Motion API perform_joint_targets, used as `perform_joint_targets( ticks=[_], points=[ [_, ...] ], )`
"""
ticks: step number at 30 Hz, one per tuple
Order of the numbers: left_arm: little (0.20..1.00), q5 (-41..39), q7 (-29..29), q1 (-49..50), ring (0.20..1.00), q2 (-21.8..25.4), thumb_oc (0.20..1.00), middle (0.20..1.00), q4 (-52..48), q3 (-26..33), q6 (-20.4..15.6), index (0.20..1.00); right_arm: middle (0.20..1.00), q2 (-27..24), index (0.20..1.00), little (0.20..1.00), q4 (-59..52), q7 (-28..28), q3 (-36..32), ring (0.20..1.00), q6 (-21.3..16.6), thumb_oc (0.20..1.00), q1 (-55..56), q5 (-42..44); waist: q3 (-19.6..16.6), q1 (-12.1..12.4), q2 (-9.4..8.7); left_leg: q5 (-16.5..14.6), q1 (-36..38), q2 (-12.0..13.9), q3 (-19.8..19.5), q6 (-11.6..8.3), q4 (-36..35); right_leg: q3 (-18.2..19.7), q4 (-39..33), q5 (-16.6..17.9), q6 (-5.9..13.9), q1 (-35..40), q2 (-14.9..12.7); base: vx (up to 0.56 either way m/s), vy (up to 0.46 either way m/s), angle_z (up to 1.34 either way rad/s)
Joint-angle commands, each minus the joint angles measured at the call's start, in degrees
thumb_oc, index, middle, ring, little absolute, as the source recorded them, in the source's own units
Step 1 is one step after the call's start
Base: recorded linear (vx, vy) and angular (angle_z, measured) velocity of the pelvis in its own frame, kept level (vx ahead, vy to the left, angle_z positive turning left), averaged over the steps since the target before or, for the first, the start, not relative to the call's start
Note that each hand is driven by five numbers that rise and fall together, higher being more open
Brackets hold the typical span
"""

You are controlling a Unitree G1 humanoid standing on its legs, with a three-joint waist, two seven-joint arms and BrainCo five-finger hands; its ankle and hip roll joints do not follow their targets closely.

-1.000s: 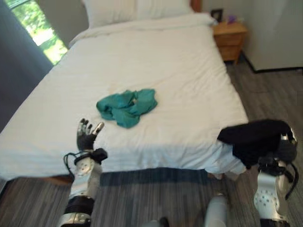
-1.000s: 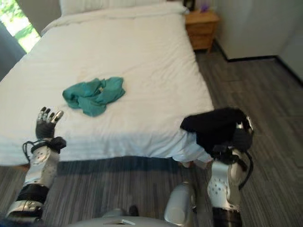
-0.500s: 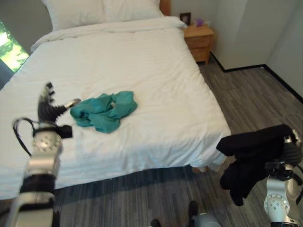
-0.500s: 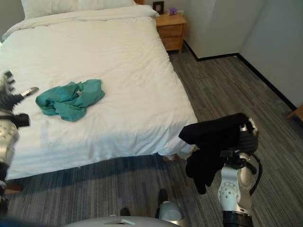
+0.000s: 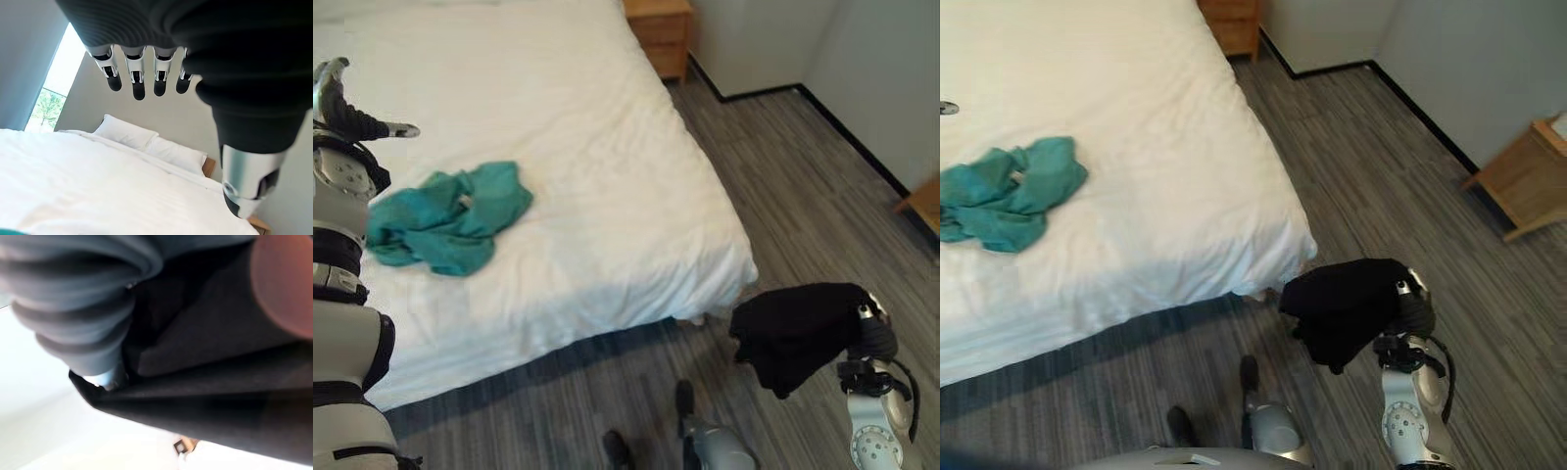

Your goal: Pick up bed clothes into laundry basket.

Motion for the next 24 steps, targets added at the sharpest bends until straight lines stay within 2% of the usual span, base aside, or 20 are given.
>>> perform_joint_targets(
  ticks=[1, 3, 5, 8, 11, 12, 14, 20, 21, 22, 23, 24],
  points=[
    [1.000, -1.9, 2.0, -12.5, 1.000, 2.8, 1.000, 1.000, 2.2, -2.1, -0.2, 1.000, 0.200, -1.8, 0.200, 0.200, -3.1, 2.8, -0.8, 0.200, -2.2, 0.200, -4.9, 2.9, 7.3, 0.5, -0.94, 1.6, -2.0, 4.0, -6.1, -2.61, 0.7, 0.9, 2.3, -0.2, 9.30, 1.5, -4.3, -0.04, 0.002, -0.15],
    [1.000, -1.7, 2.3, -14.1, 1.000, 3.0, 1.000, 1.000, 3.4, -3.3, 0.6, 1.000, 0.200, -2.0, 0.200, 0.200, -3.4, 3.0, 0.1, 0.200, -1.8, 0.200, -4.4, 2.9, 8.3, 0.2, -2.06, 1.9, -3.8, 4.1, -6.0, -2.63, 0.9, 1.1, 1.4, 1.1, 9.44, 0.0, -4.1, -0.02, -0.009, -0.03],
    [1.000, -1.0, 2.3, -15.2, 1.000, 3.3, 1.000, 1.000, 5.1, -4.0, 0.8, 1.000, 0.200, -2.0, 0.200, 0.200, -3.4, 3.2, 0.1, 0.200, -1.6, 0.200, -3.8, 2.5, 8.6, 0.0, -2.38, 2.1, -4.9, 4.0, -5.8, -2.67, 0.8, 0.9, 1.1, 1.4, 9.59, -0.9, -4.1, -0.02, 0.004, 0.00],
    [1.000, -1.0, 4.1, -20.9, 1.000, 4.1, 1.000, 1.000, 6.4, -7.0, 2.0, 1.000, 0.200, -3.2, 0.200, 0.200, -3.4, 3.7, 1.6, 0.200, -1.3, 0.200, -3.4, 1.7, 10.1, -0.3, -3.87, 3.1, -10.3, 3.8, -5.8, -2.83, 1.2, 0.7, 0.6, 2.7, 9.98, -5.4, -4.0, -0.08, -0.004, -0.03],
    [1.000, -1.3, 4.7, -22.7, 1.000, 4.4, 1.000, 1.000, 6.5, -7.7, 2.6, 1.000, 0.200, -3.4, 0.200, 0.200, -3.8, 4.0, 1.9, 0.200, -1.1, 0.200, -3.5, 1.1, 10.8, -0.2, -4.49, 3.0, -13.3, 3.9, -6.3, -2.82, 2.5, 0.2, 0.6, 3.4, 10.05, -7.5, -4.2, -0.05, -0.028, 0.04],
    [1.000, -2.4, 4.1, -23.7, 1.000, 5.3, 1.000, 1.000, 9.1, -8.0, 2.9, 1.000, 0.200, -3.9, 0.200, 0.200, -4.4, 4.7, 2.6, 0.200, -1.0, 0.200, -3.8, 1.2, 11.4, -0.5, -5.23, 2.6, -15.8, 4.3, -6.5, -2.92, 4.6, 0.2, 0.6, 3.8, 10.03, -9.1, -4.2, 0.05, -0.007, 0.04],
    [1.000, -2.6, 3.2, -24.6, 1.000, 5.6, 1.000, 1.000, 10.6, -8.6, 3.6, 1.000, 0.200, -4.3, 0.200, 0.200, -5.4, 5.2, 2.6, 0.200, -0.9, 0.200, -3.3, 1.2, 11.7, -0.4, -5.07, 0.0, -17.5, 4.8, -7.6, -3.26, 6.9, 0.3, 0.7, 3.0, 10.52, -9.7, -3.7, 0.06, -0.015, -0.02],
    [1.000, -1.6, 0.9, -21.7, 1.000, 6.3, 1.000, 1.000, 12.7, -7.6, 4.1, 1.000, 0.200, -4.6, 0.200, 0.200, -6.2, 6.5, 1.8, 0.200, -1.1, 0.200, -1.8, 1.0, 12.4, -1.1, -6.15, -1.2, -23.0, 5.4, -8.9, -3.28, 10.4, -0.3, 0.6, 3.6, 10.56, -12.6, -3.5, -0.02, -0.026, 0.04],
    [0.947, -1.7, 0.2, -20.1, 0.947, 6.3, 0.947, 0.947, 13.5, -6.5, 4.1, 0.947, 0.200, -4.6, 0.200, 0.200, -6.8, 6.7, 1.6, 0.200, -1.0, 0.200, -1.2, 0.9, 12.3, -1.3, -6.32, -1.0, -23.0, 5.4, -8.9, -3.32, 10.1, -0.4, 0.6, 3.8, 10.61, -12.8, -3.6, 0.00, 0.000, 0.00],
    [0.784, -1.7, -0.7, -18.8, 0.784, 6.3, 0.784, 0.784, 14.3, -5.7, 4.3, 0.784, 0.200, -4.5, 0.200, 0.200, -7.0, 7.0, 1.5, 0.200, -0.9, 0.200, -0.9, 1.0, 12.3, -1.4, -6.42, -0.9, -22.9, 5.4, -9.0, -3.36, 9.8, -0.4, 0.6, 3.8, 10.56, -12.7, -3.6, 0.00, 0.021, -0.04],
    [0.275, -1.4, -2.1, -17.0, 0.275, 6.3, 0.275, 0.275, 15.0, -4.6, 4.5, 0.275, 0.200, -4.4, 0.200, 0.200, -7.6, 7.2, 1.1, 0.200, -0.8, 0.200, -0.4, 0.8, 12.3, -1.5, -6.37, -0.8, -22.6, 5.3, -8.9, -3.37, 9.3, -0.4, 0.6, 3.6, 10.55, -12.7, -3.7, 0.00, 0.023, -0.05],
    [0.200, -1.4, -2.1, -16.7, 0.200, 6.3, 0.200, 0.200, 14.9, -4.3, 4.5, 0.200, 0.200, -4.5, 0.200, 0.200, -7.6, 7.2, 1.1, 0.200, -0.7, 0.200, -0.3, 0.8, 12.3, -1.5, -6.27, -0.8, -22.5, 5.2, -8.9, -3.36, 9.2, -0.3, 0.6, 3.6, 10.55, -12.7, -3.7, 0.01, 0.026, -0.06]
  ],
)
